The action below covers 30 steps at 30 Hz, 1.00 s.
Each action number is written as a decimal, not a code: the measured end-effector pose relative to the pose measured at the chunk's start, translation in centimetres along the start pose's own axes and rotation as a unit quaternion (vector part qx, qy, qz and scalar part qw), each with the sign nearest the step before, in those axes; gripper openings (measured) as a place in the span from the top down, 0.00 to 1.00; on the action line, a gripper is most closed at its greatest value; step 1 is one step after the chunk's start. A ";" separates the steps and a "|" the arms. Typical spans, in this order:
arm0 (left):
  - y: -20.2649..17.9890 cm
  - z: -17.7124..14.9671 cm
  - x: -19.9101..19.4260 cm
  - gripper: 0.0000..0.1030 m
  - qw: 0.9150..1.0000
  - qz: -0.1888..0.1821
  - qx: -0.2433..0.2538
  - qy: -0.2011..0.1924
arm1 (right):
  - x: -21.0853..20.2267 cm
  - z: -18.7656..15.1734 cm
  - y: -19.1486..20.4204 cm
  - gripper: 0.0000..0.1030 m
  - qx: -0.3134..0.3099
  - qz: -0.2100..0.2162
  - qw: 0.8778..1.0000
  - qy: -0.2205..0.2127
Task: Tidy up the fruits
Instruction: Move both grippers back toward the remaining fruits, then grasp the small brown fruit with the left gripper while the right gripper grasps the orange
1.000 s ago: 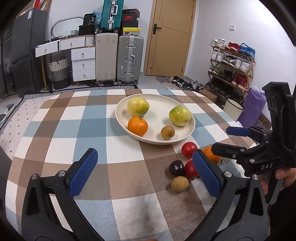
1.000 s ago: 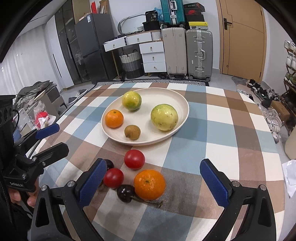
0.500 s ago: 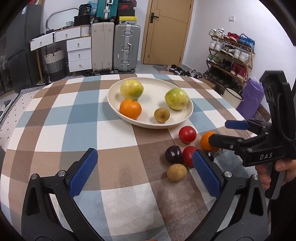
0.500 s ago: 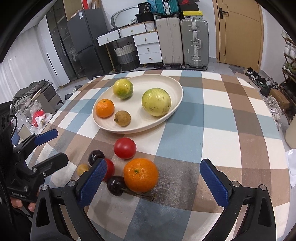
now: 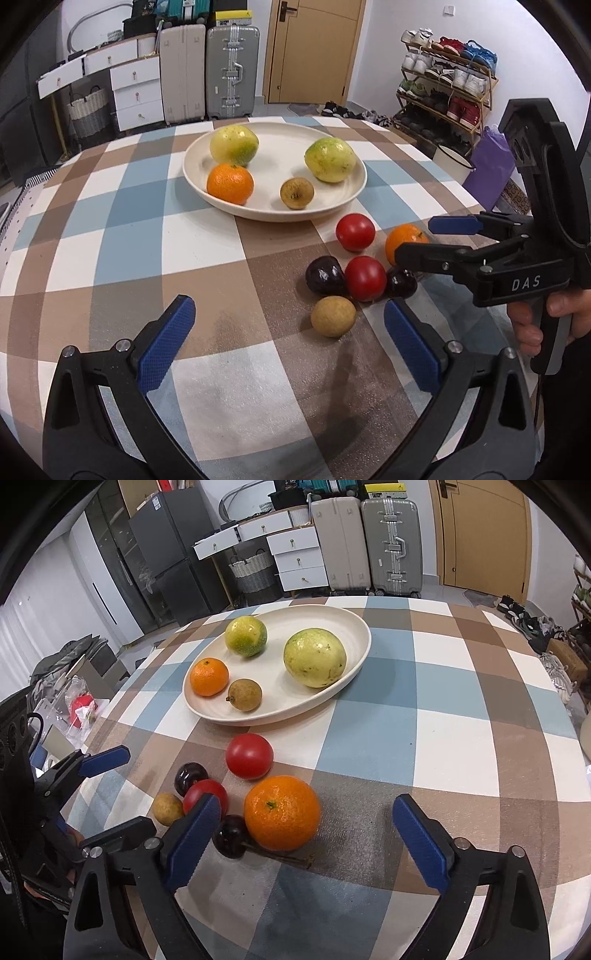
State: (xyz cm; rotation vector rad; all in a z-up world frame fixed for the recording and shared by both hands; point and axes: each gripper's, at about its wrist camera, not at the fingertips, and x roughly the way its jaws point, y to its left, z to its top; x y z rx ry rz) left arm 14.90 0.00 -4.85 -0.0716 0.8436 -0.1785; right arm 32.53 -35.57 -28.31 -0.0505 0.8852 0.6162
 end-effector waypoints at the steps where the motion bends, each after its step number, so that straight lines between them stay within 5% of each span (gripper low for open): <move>1: 0.0 0.0 0.2 0.02 1.000 -0.004 0.001 0.006 | 0.0 0.0 0.0 0.10 0.000 0.001 1.000 0.001; 10: -1.0 -0.4 0.9 0.15 0.999 -0.023 0.024 0.027 | 0.1 -0.1 0.6 0.21 -0.010 0.017 1.000 0.002; 30: -1.3 -0.6 0.9 0.76 0.997 -0.069 0.030 0.035 | -0.1 -0.2 0.2 0.49 0.002 0.037 0.999 -0.005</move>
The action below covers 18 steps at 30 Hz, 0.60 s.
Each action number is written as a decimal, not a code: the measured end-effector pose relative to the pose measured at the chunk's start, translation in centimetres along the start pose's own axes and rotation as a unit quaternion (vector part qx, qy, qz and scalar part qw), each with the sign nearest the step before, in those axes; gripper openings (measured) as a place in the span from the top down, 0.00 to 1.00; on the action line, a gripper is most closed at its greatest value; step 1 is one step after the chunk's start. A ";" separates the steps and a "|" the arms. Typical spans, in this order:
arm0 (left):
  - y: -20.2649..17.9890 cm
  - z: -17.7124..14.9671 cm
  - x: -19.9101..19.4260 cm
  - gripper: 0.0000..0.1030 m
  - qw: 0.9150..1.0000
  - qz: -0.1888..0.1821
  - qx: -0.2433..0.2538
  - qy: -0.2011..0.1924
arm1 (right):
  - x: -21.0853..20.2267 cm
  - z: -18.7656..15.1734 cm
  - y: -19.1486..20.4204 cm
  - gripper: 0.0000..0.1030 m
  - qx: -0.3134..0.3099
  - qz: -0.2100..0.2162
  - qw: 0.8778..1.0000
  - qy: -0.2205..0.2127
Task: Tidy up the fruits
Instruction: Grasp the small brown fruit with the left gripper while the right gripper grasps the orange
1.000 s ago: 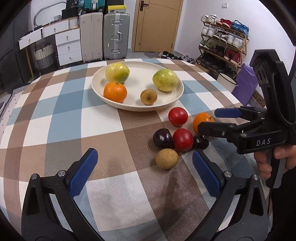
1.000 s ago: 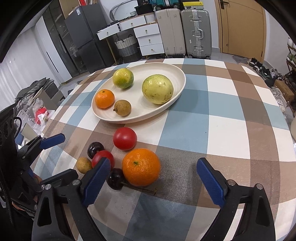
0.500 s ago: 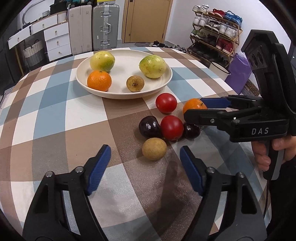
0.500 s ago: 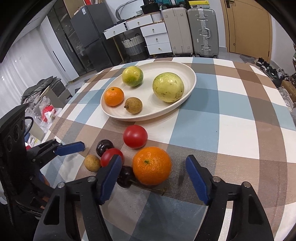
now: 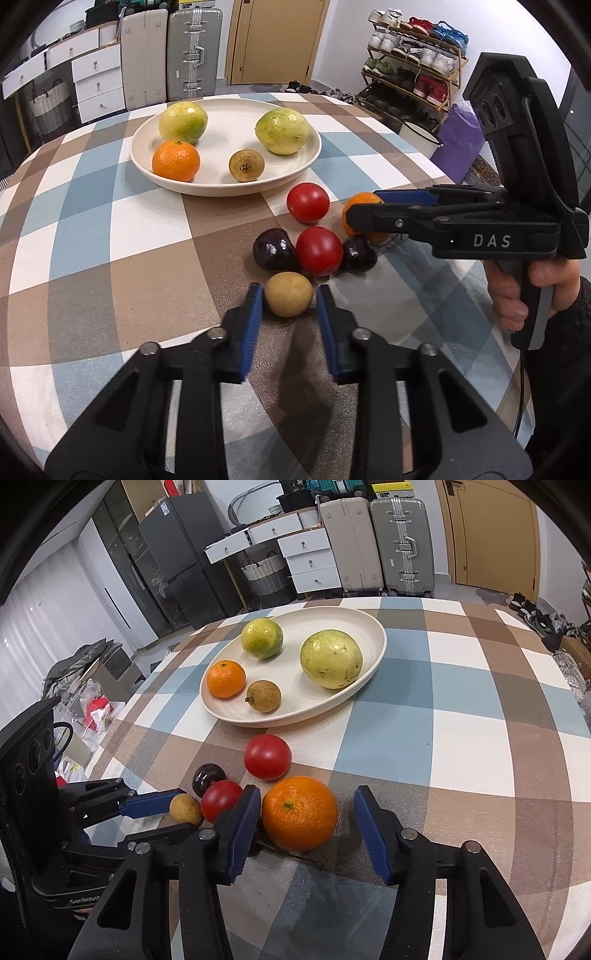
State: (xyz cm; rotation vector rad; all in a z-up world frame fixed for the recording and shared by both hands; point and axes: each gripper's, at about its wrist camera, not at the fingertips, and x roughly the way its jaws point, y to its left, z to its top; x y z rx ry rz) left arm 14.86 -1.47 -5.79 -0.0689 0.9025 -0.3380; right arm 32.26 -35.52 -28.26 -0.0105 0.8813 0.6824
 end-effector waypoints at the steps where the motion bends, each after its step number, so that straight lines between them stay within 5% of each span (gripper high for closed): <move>1: 0.0 0.0 0.0 0.76 1.000 -0.001 -0.001 -0.001 | 0.0 0.0 0.0 0.49 -0.001 0.000 1.000 0.001; 12: 0.2 0.0 -0.9 0.76 1.000 0.004 -0.005 -0.023 | 0.0 -0.1 -0.2 0.51 -0.002 0.001 1.000 0.005; 18: 0.5 0.1 -1.5 0.76 0.999 0.006 -0.010 -0.036 | 0.1 -0.1 0.0 0.60 -0.006 0.007 1.000 0.003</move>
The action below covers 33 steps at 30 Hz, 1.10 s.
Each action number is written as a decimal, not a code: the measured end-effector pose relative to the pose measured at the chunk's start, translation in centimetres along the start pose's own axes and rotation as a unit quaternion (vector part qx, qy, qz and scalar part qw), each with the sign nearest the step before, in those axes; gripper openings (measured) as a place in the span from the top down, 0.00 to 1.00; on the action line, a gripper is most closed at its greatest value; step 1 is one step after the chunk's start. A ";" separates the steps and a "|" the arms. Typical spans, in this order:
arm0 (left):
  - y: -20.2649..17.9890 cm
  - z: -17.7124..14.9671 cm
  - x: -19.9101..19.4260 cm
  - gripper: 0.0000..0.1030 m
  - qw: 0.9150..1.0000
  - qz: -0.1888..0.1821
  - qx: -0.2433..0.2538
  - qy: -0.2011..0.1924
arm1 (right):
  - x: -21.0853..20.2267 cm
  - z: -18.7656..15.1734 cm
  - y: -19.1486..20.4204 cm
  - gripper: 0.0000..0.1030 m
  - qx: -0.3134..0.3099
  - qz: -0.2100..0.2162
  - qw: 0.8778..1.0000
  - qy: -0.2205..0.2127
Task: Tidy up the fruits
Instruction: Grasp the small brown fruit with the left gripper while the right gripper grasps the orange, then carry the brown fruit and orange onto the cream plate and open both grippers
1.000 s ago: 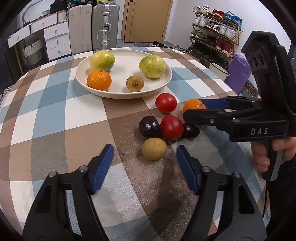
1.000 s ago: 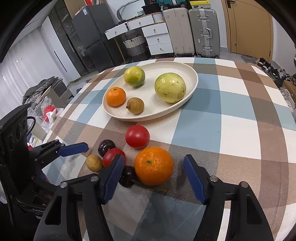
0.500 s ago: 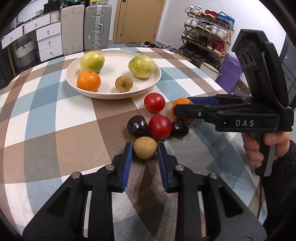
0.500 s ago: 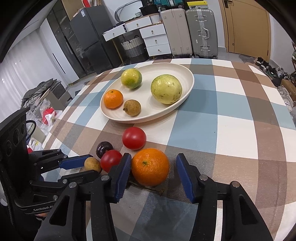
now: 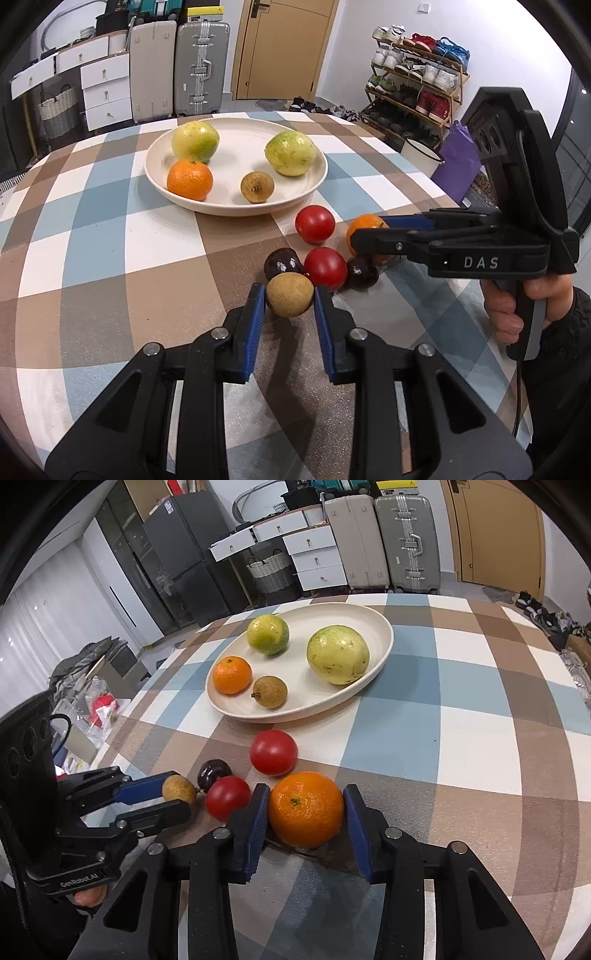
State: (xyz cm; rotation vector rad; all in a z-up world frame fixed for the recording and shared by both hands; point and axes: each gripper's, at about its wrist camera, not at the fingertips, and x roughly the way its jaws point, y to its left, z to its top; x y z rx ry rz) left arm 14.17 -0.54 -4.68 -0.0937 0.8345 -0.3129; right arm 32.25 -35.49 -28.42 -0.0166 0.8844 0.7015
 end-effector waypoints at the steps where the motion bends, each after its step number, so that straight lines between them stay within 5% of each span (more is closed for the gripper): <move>1: 0.0 0.0 -0.1 0.76 1.000 0.000 -0.001 -0.002 | 0.0 0.0 0.1 0.60 -0.004 -0.003 1.000 -0.002; 18: 1.7 0.7 -3.0 0.76 0.996 0.030 -0.041 -0.075 | -2.7 0.8 0.2 0.61 0.002 0.004 0.997 -0.079; 33: 2.3 2.6 -3.8 0.76 0.992 0.060 -0.041 -0.104 | -2.8 1.5 0.5 0.61 0.010 0.004 0.995 -0.095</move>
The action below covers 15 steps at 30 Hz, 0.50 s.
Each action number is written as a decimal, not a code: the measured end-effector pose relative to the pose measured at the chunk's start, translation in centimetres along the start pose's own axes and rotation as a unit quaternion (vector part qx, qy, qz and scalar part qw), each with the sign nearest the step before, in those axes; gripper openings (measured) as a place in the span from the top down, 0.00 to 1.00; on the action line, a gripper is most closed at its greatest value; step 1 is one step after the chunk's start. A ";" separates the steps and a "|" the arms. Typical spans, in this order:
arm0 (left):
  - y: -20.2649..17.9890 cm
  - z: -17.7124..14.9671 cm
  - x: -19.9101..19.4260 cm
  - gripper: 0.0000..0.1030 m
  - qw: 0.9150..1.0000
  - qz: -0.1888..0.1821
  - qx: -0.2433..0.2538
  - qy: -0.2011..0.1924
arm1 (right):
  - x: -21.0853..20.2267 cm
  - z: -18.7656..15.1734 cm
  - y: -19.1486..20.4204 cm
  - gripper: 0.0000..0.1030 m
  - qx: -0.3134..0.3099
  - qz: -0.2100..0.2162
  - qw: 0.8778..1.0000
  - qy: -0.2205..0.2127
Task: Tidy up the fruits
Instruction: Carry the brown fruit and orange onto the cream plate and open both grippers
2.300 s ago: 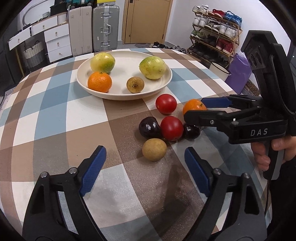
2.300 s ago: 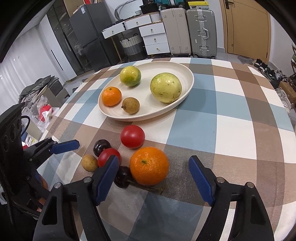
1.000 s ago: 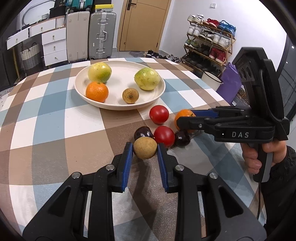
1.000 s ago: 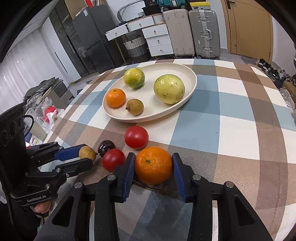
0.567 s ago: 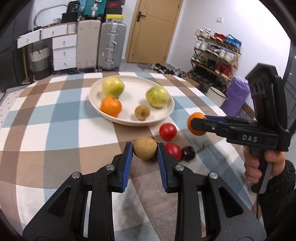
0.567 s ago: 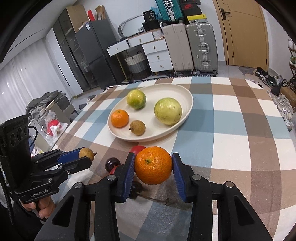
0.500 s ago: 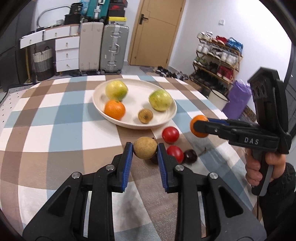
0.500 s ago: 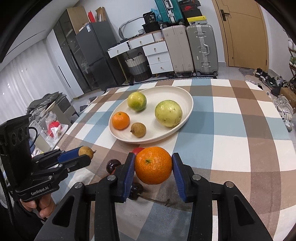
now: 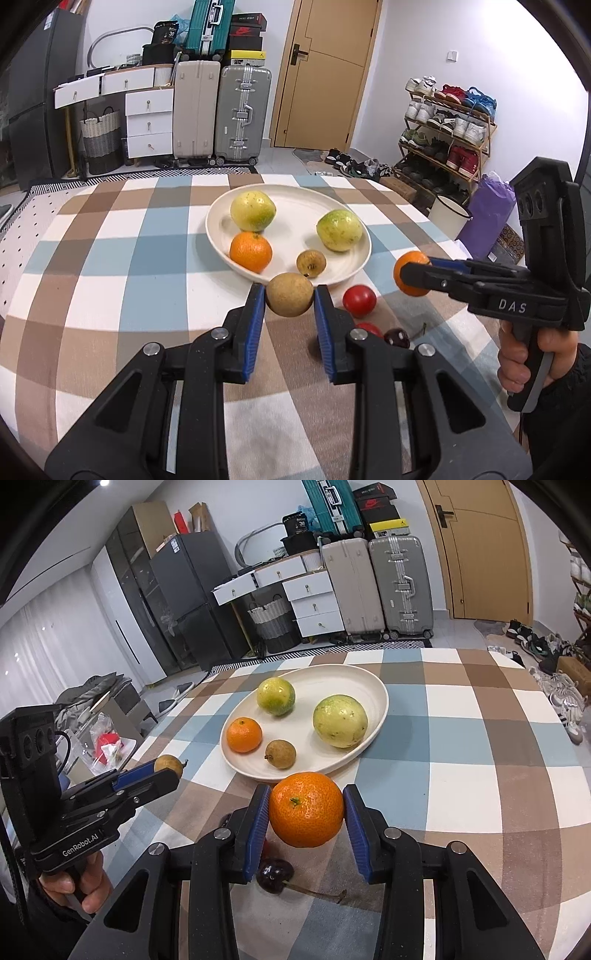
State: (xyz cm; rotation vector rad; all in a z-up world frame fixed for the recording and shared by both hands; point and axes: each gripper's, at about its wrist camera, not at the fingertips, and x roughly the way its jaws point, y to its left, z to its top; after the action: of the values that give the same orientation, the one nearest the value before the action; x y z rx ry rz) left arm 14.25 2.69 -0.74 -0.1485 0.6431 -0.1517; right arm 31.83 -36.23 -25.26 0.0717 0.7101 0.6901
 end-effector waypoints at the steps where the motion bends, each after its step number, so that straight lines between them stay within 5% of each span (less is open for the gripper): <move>1: 0.0 0.3 0.1 0.76 1.000 0.000 0.000 0.000 | 0.0 0.2 0.0 0.61 0.003 0.000 1.000 -0.001; 15: -0.4 3.9 3.3 0.76 1.000 0.010 0.004 -0.007 | 0.4 3.3 0.7 0.61 -0.003 -0.006 1.000 -0.004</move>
State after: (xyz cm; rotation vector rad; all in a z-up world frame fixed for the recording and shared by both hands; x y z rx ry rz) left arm 19.18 2.01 0.49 -0.1356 0.6292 -0.1346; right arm 33.65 -34.89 -22.78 0.0651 0.6999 0.6806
